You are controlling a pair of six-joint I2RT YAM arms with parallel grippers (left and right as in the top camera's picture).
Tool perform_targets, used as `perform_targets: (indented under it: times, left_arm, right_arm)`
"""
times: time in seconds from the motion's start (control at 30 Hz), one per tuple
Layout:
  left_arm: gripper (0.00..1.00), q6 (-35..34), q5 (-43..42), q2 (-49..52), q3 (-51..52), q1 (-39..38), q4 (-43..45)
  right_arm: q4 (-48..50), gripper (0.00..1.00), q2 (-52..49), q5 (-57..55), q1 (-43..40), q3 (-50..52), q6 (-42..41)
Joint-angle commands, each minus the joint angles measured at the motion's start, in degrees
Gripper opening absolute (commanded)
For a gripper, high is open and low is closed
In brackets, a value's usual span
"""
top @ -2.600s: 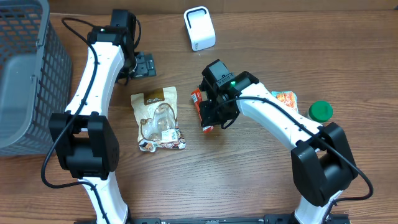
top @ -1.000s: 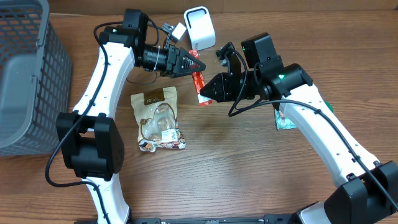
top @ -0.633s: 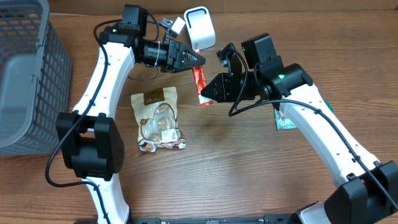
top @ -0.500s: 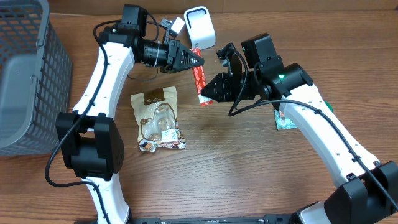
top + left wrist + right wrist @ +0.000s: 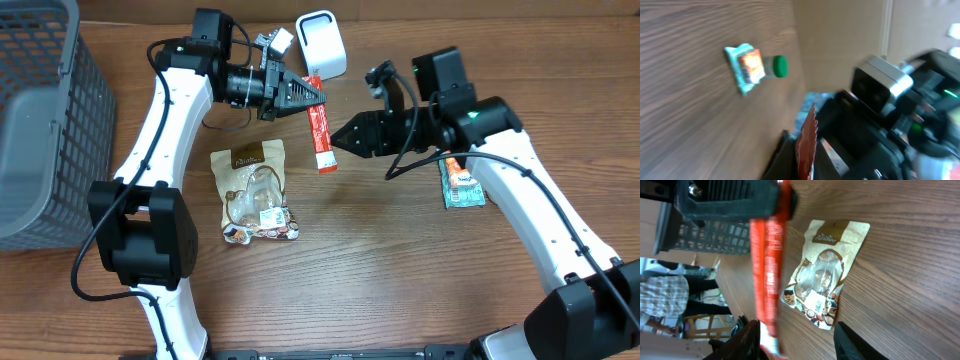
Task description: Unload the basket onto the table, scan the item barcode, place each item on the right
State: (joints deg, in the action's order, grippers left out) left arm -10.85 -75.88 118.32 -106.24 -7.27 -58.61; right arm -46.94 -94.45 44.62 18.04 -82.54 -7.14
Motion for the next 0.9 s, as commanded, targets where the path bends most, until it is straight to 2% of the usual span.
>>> perform_targets:
  times: [0.0, 0.13, 0.43, 0.77, 0.87]
  left_arm:
    - [0.04, -1.01, -9.79, -1.75, -0.79, 0.61, 0.44]
    - [0.04, -0.98, -9.77, -1.75, -0.79, 0.50, 0.44]
    - [0.04, -1.01, -12.66, -1.73, -0.79, 0.50, 2.14]
    - [0.04, -1.01, -12.70, -1.75, -0.79, 0.50, 2.14]
    - [0.04, -1.01, -12.79, -1.75, -0.79, 0.50, 2.12]
  right_arm:
    - [-0.37, 0.45, 0.85, 7.80, -1.42, -0.92, 6.54]
    - [-0.13, 0.37, 0.79, 13.68, -1.40, -0.37, 8.98]
    - [2.62, 0.35, 0.57, 20.04, -0.48, 1.95, 9.22]
    - [3.13, 0.33, 0.52, 20.61, 1.53, 1.97, 10.05]
    - [3.13, 0.27, 0.52, 19.93, 2.29, 1.97, 10.27]
